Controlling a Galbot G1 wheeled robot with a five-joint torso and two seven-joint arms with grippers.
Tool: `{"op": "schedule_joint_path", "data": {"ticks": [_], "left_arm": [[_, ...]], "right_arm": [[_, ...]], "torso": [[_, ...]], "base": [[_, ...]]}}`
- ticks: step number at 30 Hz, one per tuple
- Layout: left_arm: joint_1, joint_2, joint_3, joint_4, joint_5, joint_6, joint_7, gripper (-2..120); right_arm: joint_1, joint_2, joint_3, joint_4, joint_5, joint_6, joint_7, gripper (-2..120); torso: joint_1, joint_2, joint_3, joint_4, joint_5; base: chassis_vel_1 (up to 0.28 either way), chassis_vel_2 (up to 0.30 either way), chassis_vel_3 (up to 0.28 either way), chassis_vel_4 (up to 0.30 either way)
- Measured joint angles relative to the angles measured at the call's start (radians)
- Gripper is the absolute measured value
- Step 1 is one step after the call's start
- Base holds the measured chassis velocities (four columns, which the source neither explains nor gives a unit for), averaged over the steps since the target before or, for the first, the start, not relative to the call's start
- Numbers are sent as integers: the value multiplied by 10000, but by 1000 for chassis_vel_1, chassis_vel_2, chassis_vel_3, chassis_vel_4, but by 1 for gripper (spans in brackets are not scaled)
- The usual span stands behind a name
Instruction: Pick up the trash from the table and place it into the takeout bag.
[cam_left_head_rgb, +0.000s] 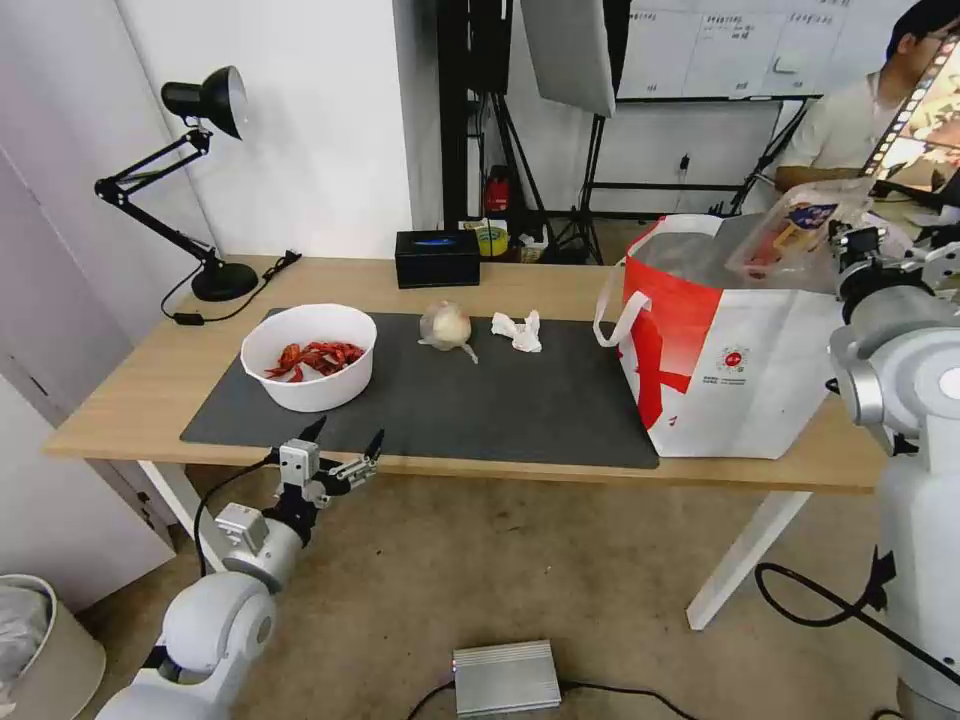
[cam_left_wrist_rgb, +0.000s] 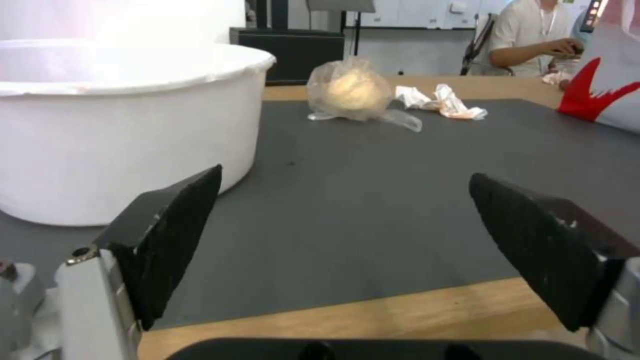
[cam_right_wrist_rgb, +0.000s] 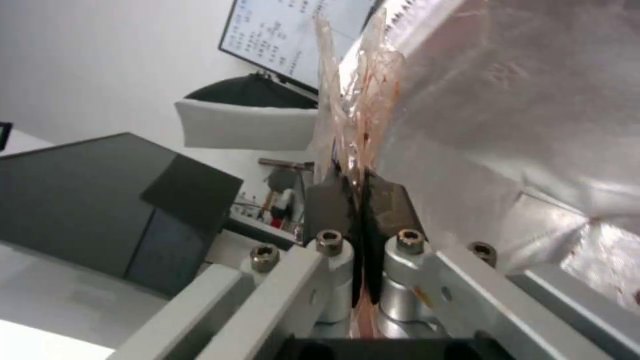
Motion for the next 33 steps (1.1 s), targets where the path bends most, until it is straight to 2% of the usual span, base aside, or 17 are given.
{"op": "schedule_joint_path", "data": {"ticks": [9,11,13,15,16,19,22,24,25,27,28,31,33], "left_arm": [[-42,-18,67,27,14,0,9,100],[-71,-10,86,35,16,0,11,100],[-77,-11,93,35,16,0,12,100],[-78,-18,101,35,17,1,17,100],[-78,-18,101,35,17,1,17,100],[-52,-22,82,35,20,1,26,100],[-46,-16,58,35,20,1,26,100],[-46,-16,58,35,20,1,26,100],[-38,-4,29,21,20,1,27,100],[-30,-3,10,-1,20,1,26,100],[-30,-3,10,-1,20,1,26,100],[-5,-6,-15,-15,20,1,26,100],[10,-13,-35,-17,20,1,26,100]], "right_arm": [[21,141,-40,-14,133,-3,192,0],[21,154,-46,4,222,-31,148,8],[18,166,-44,12,256,-44,133,12],[-11,180,-35,21,283,-58,115,22],[-11,180,-35,21,283,-58,115,22],[-100,186,-27,61,288,-73,115,37],[-129,186,-27,94,289,-74,115,43],[-129,186,-27,94,289,-74,115,43],[-202,181,-27,169,292,-77,-27,57],[-329,181,-32,284,243,-77,-567,67],[-329,181,-32,284,243,-77,-567,67],[-540,174,-56,570,217,-19,-1689,81],[-588,154,-93,669,199,22,-1979,86]], "torso": [[0,0,-1,1,0],[0,0,0,0,-1],[0,0,-1,0,-1],[0,0,-1,0,-1],[0,0,-1,0,-1],[0,0,-1,0,-1],[0,0,-1,0,-1],[0,0,-1,0,-1],[0,0,-1,1,-1],[0,0,0,0,0],[0,0,0,0,0],[0,0,-1,0,0],[0,0,-1,0,-1]], "base": [[0,0,0,0],[0,0,0,0],[0,0,0,0],[0,0,0,0],[0,0,0,0],[0,0,0,0],[0,0,0,0],[0,0,0,0],[0,0,0,0],[0,0,0,0],[0,0,0,0],[0,0,0,0],[0,0,0,0]]}}
